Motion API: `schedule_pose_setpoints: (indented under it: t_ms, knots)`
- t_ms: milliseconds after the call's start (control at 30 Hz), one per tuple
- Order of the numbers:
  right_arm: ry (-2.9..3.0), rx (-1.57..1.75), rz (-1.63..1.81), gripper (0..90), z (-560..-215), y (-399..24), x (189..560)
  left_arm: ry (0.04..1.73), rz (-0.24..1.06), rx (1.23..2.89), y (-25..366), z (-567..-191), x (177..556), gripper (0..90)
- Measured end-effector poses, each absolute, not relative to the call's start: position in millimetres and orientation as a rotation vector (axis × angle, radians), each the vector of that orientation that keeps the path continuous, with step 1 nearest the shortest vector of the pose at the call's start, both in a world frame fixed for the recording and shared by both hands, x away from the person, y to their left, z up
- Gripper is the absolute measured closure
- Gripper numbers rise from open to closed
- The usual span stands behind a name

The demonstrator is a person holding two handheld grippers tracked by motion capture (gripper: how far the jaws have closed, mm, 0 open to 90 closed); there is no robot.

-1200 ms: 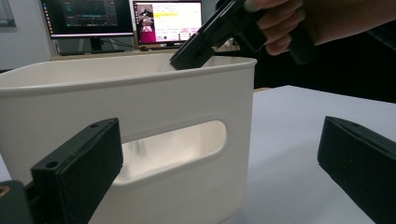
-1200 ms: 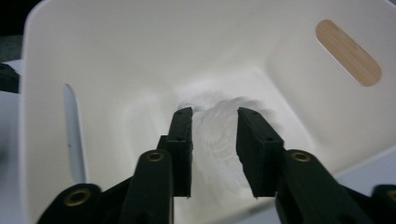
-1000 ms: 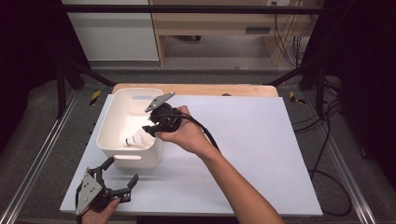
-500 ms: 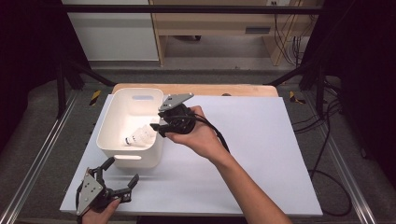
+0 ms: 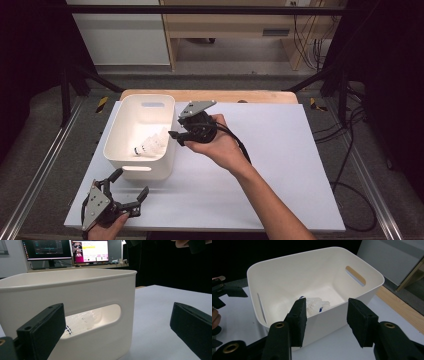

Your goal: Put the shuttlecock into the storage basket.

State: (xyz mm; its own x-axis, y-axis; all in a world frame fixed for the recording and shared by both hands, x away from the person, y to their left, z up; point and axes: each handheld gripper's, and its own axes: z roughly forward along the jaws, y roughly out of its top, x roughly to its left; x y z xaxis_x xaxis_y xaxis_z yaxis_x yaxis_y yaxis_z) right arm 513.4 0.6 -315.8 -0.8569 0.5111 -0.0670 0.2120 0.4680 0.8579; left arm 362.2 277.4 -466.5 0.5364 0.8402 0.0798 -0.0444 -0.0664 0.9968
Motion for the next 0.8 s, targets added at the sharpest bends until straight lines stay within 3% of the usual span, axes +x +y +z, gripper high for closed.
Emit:
schedule_pose_setpoints:
  t_ms: [800]
  knots:
    - [2.377, 0.681, 1.317, 39.4, -317.3, -13.9, 519.6, 0.723, 0.844, 1.466, 277.1, -466.5, 362.2, 0.3]
